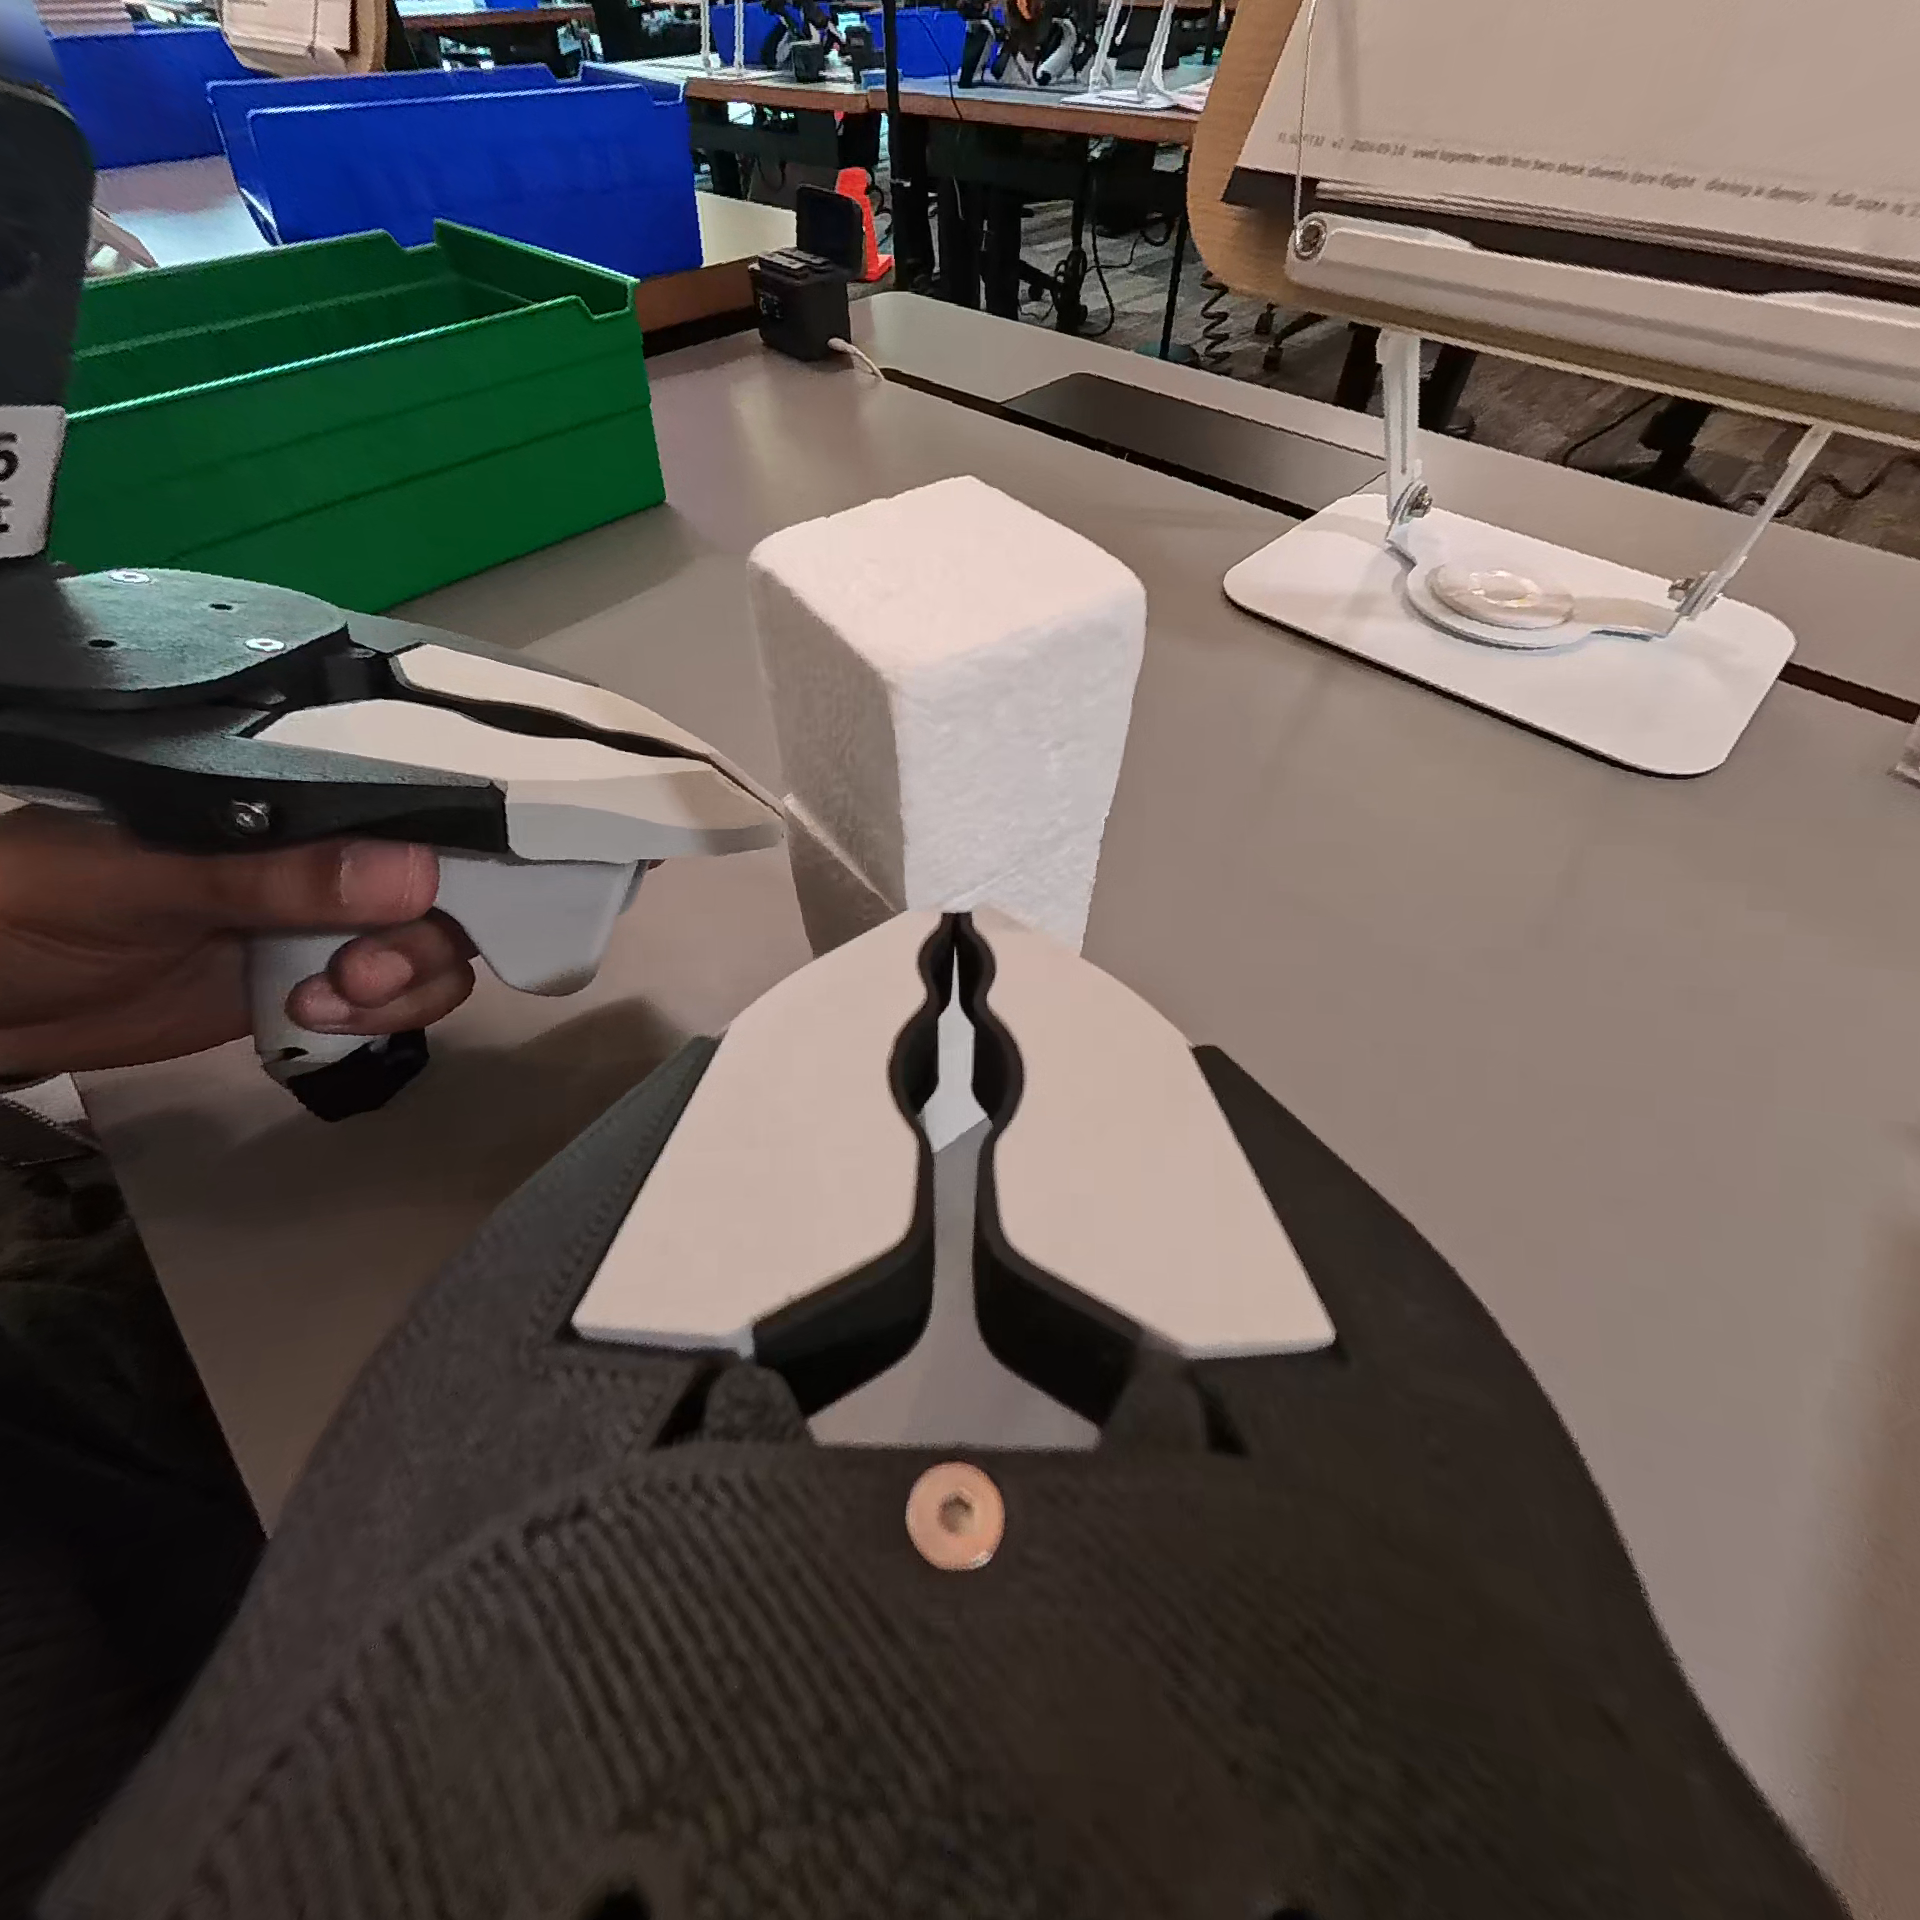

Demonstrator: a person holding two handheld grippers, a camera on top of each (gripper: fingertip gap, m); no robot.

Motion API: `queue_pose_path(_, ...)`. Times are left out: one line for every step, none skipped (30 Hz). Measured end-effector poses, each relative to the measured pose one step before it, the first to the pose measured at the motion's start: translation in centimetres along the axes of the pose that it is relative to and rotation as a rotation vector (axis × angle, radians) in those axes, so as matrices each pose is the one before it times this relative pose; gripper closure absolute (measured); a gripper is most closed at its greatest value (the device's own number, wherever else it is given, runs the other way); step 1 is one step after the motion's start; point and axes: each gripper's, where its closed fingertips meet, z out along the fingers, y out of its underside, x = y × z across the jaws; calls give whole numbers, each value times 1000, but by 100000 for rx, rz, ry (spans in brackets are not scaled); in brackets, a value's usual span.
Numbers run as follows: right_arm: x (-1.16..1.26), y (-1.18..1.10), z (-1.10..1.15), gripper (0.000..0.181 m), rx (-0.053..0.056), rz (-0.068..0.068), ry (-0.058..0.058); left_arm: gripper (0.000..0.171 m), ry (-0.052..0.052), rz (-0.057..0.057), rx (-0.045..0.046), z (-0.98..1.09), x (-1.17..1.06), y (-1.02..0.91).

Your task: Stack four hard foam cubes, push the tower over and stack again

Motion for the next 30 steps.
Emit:
queue_pose_path(93,-2,-35,181,-75,-517,566,170,-147,-46,53,-4,-4,10)
queue_pose_path(137,-50,-68,180,379,-232,753,170,-68,-28,-33,-10,4,-1)
queue_pose_path(180,-83,-80,180,430,135,661,170,12,-19,-17,-28,-14,-28)
queue_pose_path(223,-58,-100,180,364,498,541,170,100,26,77,-37,-1,-45)
queue_pose_path(186,-49,-86,179,419,836,58,170,-133,141,534,-66,-41,-110)
queue_pose_path(154,-23,-75,179,407,1214,-366,170,-434,347,912,-63,-80,-171)
queue_pose_path(92,-41,-52,178,461,1416,-759,170,-514,652,775,-45,-99,-168)
queue_pose_path(10,-76,-47,177,642,1411,-1001,170,-464,1064,675,-45,-116,-188)
queue_pose_path(-2,-108,-46,176,819,1302,-826,170,-852,1156,993,-52,-185,-227)
queue_pose_path(-24,-90,-25,176,611,1020,-590,170,-1208,844,1373,-67,-256,-279)
queue_pose_path(-49,-32,-9,175,278,455,-447,170,-706,112,1553,-72,-197,-303)
queue_pose_path(-86,9,10,175,30,-257,-365,170,198,-797,1286,-62,-65,-267)
queue_pose_path(-71,77,33,175,-317,-688,-67,170,1085,-1271,983,-27,94,-209)
queue_pose_path(-74,85,55,175,-443,-832,43,170,1449,-1106,644,5,188,-131)
queue_pose_path(-131,52,57,175,-241,-841,-240,170,968,-614,476,53,177,-74)
queue_pose_path(-140,14,44,175,-54,-779,-245,170,527,9,263,84,163,-17)
queue_pose_path(-85,-12,42,175,-14,-758,199,170,498,401,-130,118,200,45)
queue_pose_path(-69,-24,21,175,40,-900,274,170,468,483,-451,143,193,68)
queue_pose_path(-22,-36,18,175,134,-911,402,170,-192,585,-647,128,105,41)
queue_pose_path(34,-77,15,175,307,-668,738,170,-700,723,-225,59,-3,-82)
queue_pose_path(81,-74,22,174,334,-245,832,170,-336,719,520,-14,12,-198)
queue_pose_path(89,-62,41,174,178,117,641,170,179,506,587,-33,59,-202)
queue_pose_path(25,-22,38,174,12,283,131,170,297,116,328,-39,50,-111)
queue_pose_path(0,16,64,174,-115,264,-36,170,537,-173,-66,0,93,-10)
queue_pose_path(45,21,52,174,-130,14,324,170,640,-361,-237,18,127,51)
queue_pose_path(36,15,37,175,-129,-282,351,170,562,-359,-167,44,139,55)
queue_pose_path(24,-4,32,175,-43,-352,266,170,562,-80,-191,35,164,61)
queue_pose_path(28,-4,2,175,31,-239,365,170,248,229,-119,31,133,51)
queue_pose_path(66,-4,0,175,39,-170,521,170,-211,420,18,1,66,10)
queue_pose_path(16,1,-11,175,-79,-146,147,170,-282,365,101,-10,14,-11)
